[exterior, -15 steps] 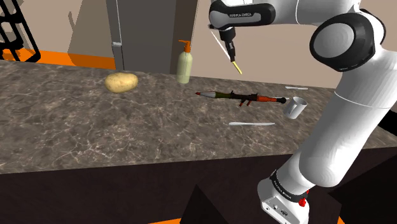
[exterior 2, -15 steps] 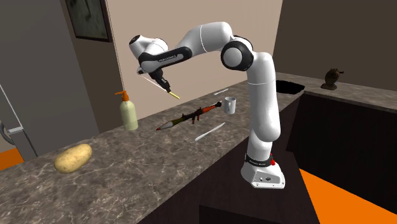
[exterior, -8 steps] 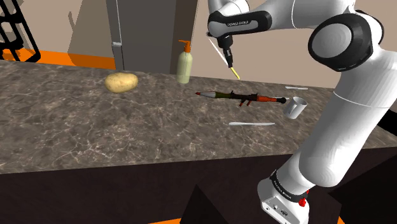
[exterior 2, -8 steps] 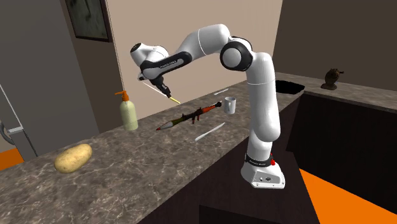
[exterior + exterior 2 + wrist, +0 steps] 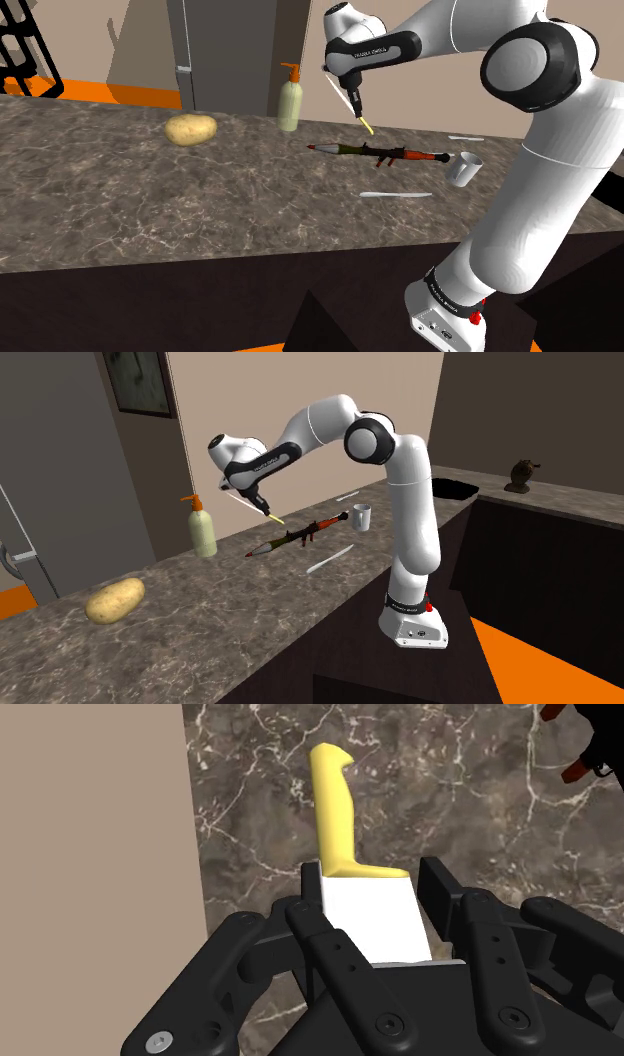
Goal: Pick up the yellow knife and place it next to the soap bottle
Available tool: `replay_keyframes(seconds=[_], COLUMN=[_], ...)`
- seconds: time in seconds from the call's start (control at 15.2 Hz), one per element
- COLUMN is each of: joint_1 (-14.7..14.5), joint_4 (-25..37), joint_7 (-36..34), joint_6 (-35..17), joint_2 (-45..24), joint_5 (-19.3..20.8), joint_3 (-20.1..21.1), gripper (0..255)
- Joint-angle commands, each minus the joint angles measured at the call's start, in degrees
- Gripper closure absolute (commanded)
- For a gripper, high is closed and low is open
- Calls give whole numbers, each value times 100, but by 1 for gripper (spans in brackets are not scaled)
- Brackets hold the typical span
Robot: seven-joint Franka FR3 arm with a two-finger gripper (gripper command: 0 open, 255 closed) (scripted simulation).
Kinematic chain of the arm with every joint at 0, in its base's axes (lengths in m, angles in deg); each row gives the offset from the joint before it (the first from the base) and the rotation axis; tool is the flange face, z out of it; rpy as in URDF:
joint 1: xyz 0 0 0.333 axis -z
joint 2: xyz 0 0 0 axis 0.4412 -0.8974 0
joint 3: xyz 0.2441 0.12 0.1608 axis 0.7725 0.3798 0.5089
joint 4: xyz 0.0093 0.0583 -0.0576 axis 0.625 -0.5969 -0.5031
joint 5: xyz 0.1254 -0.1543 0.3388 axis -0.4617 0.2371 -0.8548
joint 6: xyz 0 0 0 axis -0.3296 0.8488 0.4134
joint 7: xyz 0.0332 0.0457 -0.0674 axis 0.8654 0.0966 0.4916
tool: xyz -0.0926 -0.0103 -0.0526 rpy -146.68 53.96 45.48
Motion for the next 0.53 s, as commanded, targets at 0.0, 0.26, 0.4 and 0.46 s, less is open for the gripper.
replay_keyframes(seconds=[0.0,0.26,0.4,0.46], joint_1=[2,16,23,26], joint_4=[-84,-254,-332,-368], joint_7=[-63,-176,-232,-260], joint_6=[-118,-361,-482,-541], joint_2=[-49,-145,-200,-228], joint_5=[6,24,35,40], joint_3=[2,-1,-2,-3], gripper=[255,255,255,255])
